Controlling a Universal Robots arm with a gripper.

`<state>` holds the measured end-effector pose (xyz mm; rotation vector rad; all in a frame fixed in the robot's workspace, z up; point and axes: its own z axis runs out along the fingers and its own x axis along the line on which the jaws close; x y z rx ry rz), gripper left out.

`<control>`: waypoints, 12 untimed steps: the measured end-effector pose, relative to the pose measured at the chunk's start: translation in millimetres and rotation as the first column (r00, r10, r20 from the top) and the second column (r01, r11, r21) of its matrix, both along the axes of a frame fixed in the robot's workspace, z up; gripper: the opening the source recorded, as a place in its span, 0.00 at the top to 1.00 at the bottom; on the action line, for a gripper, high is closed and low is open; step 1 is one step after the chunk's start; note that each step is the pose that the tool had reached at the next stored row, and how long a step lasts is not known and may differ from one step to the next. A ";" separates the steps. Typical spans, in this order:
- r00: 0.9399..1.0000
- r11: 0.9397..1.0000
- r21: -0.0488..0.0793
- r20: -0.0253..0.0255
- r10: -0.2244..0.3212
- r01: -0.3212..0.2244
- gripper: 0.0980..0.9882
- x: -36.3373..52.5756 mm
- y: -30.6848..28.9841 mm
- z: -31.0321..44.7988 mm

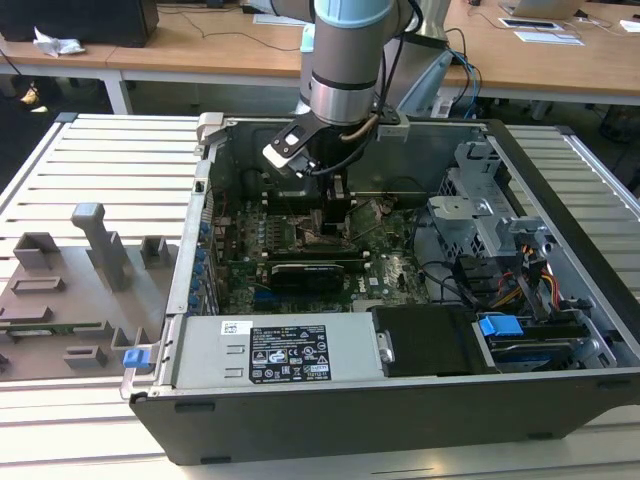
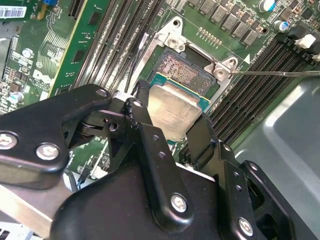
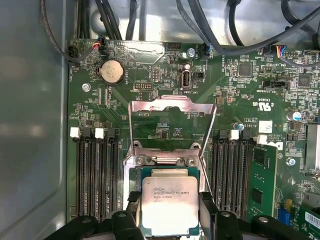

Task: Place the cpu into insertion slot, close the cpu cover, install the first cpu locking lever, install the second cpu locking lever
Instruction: 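Place the cpu into insertion slot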

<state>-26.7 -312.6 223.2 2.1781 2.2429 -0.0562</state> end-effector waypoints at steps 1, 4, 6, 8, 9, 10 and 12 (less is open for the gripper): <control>1.000 1.000 0.000 0.000 0.000 0.000 0.50 0.0 0.0 -0.8; 1.000 1.000 0.000 0.000 0.000 0.000 0.50 -0.8 0.1 -5.0; 1.000 1.000 0.000 0.000 0.000 0.000 0.50 -3.2 0.1 -7.6; 1.000 1.000 0.000 0.000 0.000 0.000 0.50 -5.1 0.1 -9.5; 1.000 1.000 0.000 0.000 0.000 0.000 0.50 -5.9 0.1 -10.5; 1.000 1.000 0.000 0.000 0.000 0.000 0.50 -6.5 0.1 -11.5; 1.000 1.000 0.000 0.000 0.000 0.000 0.50 -7.2 0.1 -14.3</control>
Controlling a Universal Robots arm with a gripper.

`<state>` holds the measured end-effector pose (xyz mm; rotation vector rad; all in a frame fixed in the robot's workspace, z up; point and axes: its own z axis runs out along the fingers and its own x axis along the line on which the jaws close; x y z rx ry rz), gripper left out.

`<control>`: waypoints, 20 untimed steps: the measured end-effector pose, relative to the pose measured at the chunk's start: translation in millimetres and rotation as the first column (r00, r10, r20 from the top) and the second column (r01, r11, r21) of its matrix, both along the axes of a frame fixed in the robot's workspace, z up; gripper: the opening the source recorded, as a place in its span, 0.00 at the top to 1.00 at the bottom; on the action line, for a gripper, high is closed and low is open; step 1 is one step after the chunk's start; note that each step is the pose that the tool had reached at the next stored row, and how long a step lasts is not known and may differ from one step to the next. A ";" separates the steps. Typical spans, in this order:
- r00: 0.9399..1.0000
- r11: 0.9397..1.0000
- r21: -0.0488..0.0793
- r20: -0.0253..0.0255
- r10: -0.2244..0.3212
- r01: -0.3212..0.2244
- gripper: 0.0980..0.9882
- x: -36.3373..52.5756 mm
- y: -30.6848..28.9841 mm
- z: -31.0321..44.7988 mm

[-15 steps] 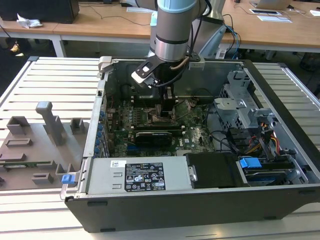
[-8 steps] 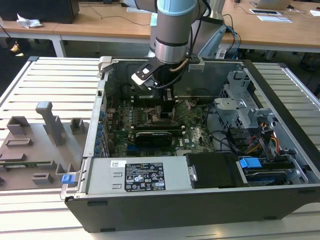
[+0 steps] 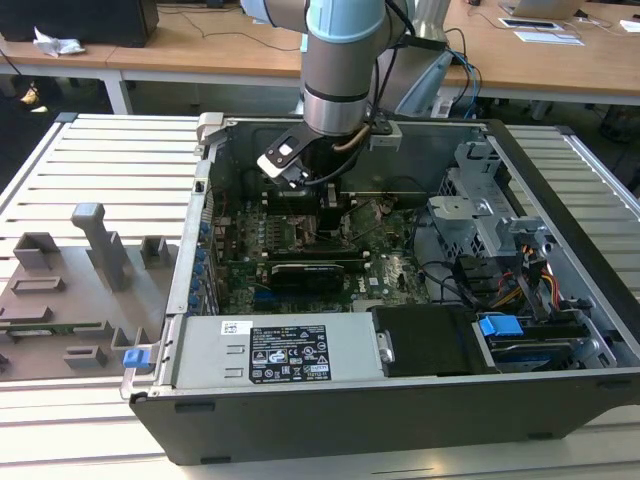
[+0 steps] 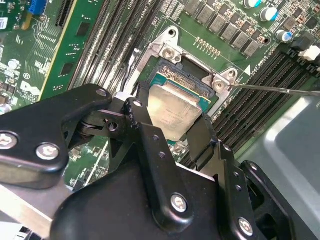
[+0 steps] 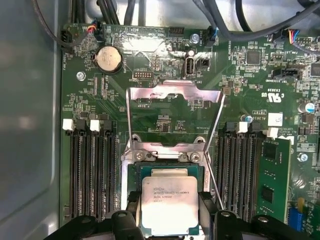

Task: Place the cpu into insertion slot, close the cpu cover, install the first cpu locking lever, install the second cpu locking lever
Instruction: 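Place the cpu into insertion slot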

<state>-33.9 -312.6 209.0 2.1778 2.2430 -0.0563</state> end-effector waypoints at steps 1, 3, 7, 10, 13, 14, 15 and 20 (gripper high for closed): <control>1.000 1.000 0.000 0.000 0.000 0.000 0.50 -0.3 0.0 -1.2; 1.000 1.000 0.000 0.000 0.000 0.000 0.50 -0.9 0.0 -3.4; 1.000 1.000 0.000 0.000 0.000 0.000 0.50 -1.3 0.0 -6.6; 1.000 1.000 0.000 0.000 0.000 0.000 0.50 -1.3 0.0 -8.5; 1.000 1.000 0.000 0.000 0.000 0.000 0.50 -1.3 0.0 -8.7; 1.000 1.000 0.000 0.000 0.000 0.000 0.50 -1.3 0.0 -8.8; 1.000 1.000 0.000 0.000 0.000 0.000 0.50 -1.3 0.0 -8.9; 1.000 1.000 0.000 0.000 0.000 0.000 0.42 -1.3 0.0 -9.3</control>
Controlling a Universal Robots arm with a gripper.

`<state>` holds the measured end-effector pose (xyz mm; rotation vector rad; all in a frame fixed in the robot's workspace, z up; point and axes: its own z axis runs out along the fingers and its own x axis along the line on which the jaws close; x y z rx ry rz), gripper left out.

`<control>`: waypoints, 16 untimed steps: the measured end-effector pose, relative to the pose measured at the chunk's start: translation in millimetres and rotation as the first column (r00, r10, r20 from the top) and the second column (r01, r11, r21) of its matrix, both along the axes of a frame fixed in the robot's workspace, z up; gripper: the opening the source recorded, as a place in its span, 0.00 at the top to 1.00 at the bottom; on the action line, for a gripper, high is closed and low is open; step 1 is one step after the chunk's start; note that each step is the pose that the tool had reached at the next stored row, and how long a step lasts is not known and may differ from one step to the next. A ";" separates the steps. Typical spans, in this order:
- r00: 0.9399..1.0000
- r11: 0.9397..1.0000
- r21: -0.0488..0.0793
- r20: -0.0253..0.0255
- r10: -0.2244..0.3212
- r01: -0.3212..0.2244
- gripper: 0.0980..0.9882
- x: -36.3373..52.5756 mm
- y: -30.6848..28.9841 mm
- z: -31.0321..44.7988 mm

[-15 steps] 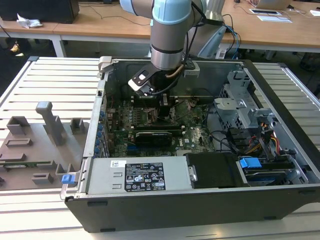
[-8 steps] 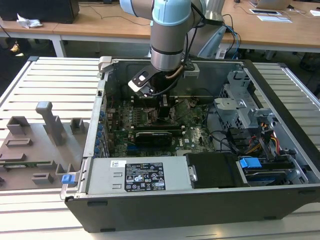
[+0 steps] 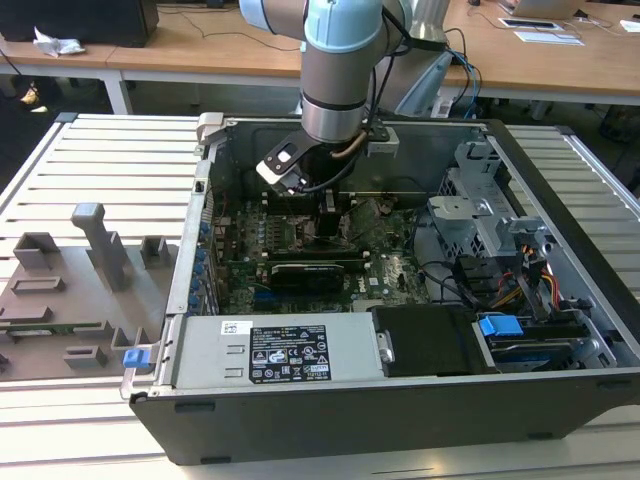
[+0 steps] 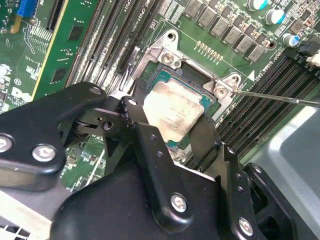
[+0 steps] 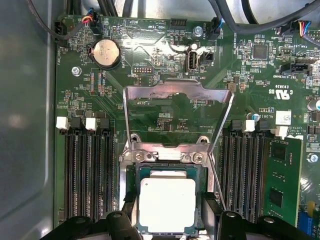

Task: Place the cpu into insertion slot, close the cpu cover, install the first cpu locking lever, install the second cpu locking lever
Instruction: 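Place the cpu into insertion slot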

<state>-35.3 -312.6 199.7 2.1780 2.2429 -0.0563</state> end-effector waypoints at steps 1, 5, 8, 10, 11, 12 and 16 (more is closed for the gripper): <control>1.000 1.000 0.000 0.000 0.000 0.000 0.42 0.0 0.0 -0.1; 1.000 1.000 0.000 0.000 0.000 0.000 0.42 0.0 0.2 0.3; 1.000 1.000 0.000 0.000 0.000 0.000 0.42 0.0 1.0 10.2; 1.000 1.000 0.000 0.000 0.000 0.000 0.42 0.1 1.4 12.7; 1.000 1.000 0.000 0.000 0.000 0.000 0.44 0.1 1.5 12.7; 1.000 1.000 0.000 0.000 0.000 0.000 0.51 0.1 1.5 12.8; 1.000 1.000 0.001 0.000 0.002 -0.002 0.71 -2.2 0.1 12.9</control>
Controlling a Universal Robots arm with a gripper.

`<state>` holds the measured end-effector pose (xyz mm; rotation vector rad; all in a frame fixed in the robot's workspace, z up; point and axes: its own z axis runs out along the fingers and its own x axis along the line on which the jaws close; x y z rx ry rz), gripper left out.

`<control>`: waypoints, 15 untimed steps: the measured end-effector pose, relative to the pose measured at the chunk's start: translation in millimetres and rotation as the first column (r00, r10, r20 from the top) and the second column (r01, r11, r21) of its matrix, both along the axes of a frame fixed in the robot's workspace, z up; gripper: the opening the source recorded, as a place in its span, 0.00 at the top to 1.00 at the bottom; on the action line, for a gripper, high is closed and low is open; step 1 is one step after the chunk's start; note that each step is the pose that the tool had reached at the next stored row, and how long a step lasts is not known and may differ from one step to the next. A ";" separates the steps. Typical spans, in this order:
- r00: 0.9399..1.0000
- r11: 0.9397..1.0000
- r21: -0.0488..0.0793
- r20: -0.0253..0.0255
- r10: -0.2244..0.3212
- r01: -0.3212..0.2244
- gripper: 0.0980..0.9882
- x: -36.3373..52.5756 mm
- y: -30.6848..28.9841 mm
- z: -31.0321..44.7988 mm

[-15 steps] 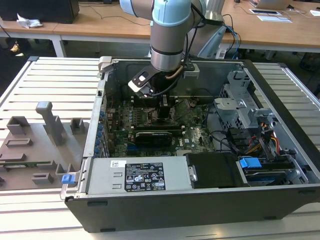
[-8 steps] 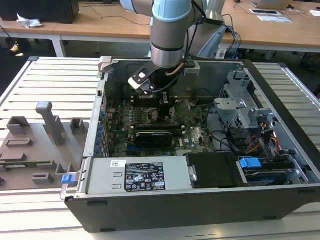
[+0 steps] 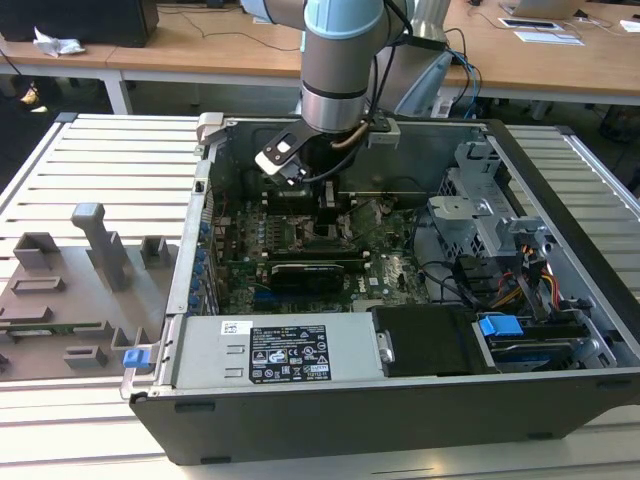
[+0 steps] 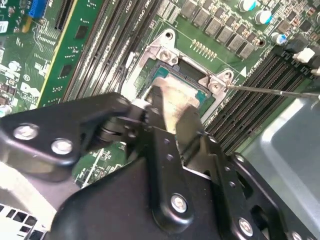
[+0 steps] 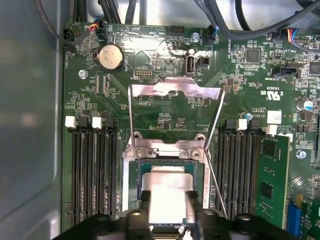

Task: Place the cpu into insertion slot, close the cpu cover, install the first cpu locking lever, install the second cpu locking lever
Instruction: 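Place the cpu into insertion slot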

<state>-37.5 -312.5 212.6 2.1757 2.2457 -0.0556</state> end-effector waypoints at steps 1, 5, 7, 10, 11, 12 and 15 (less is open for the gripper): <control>1.000 1.000 0.001 0.000 0.002 -0.002 0.78 -0.8 -0.8 0.0; 1.000 1.000 0.015 0.000 0.018 -0.018 0.98 -4.4 -5.2 -1.7; 1.000 1.000 0.019 0.000 0.021 -0.021 0.99 -4.6 -5.3 -3.0; 1.000 1.000 0.021 0.000 0.021 -0.021 0.99 -4.6 -5.4 -5.9; 1.000 1.000 0.021 0.000 0.021 -0.021 0.99 -4.5 -5.4 -6.9; 1.000 1.000 0.021 0.000 0.022 -0.022 0.99 -4.2 -5.5 -7.5; 1.000 1.000 0.021 -0.002 0.021 -0.021 0.99 2.4 -5.3 -8.8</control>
